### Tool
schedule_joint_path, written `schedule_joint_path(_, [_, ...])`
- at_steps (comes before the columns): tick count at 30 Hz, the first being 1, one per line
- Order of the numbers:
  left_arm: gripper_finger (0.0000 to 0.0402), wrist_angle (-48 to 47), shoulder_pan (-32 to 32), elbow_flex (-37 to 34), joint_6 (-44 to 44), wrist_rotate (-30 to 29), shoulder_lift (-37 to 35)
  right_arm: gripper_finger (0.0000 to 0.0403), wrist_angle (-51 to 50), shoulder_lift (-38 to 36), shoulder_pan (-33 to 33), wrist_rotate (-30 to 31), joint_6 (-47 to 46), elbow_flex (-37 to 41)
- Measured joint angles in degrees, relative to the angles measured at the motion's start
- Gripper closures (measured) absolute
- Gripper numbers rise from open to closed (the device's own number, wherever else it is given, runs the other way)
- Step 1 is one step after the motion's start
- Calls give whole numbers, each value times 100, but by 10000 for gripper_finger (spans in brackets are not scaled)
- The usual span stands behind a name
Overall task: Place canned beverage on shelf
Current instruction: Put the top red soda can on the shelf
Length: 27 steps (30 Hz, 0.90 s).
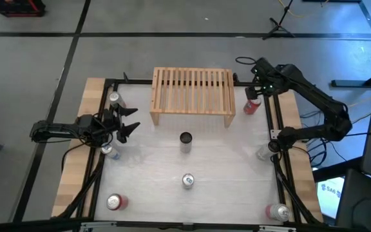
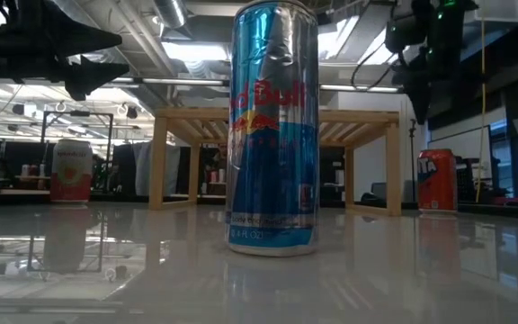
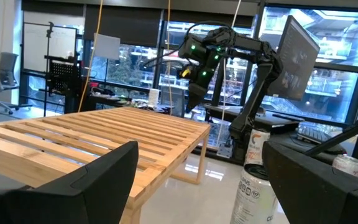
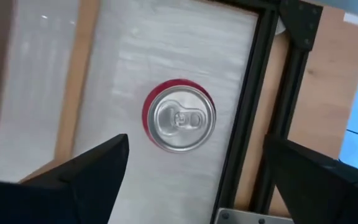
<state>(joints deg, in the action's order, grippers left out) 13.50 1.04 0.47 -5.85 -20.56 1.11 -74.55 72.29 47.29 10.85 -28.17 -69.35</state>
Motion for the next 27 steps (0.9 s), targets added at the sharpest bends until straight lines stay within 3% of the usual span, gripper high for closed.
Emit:
schedule_joint_path(13, [64, -14, 0, 0, 4, 0, -1, 49, 882, 512, 0, 59, -6, 732])
schedule_joint_path(27, [64, -12, 0, 2, 38, 2, 2, 61, 1144, 1018, -2, 207, 197, 937])
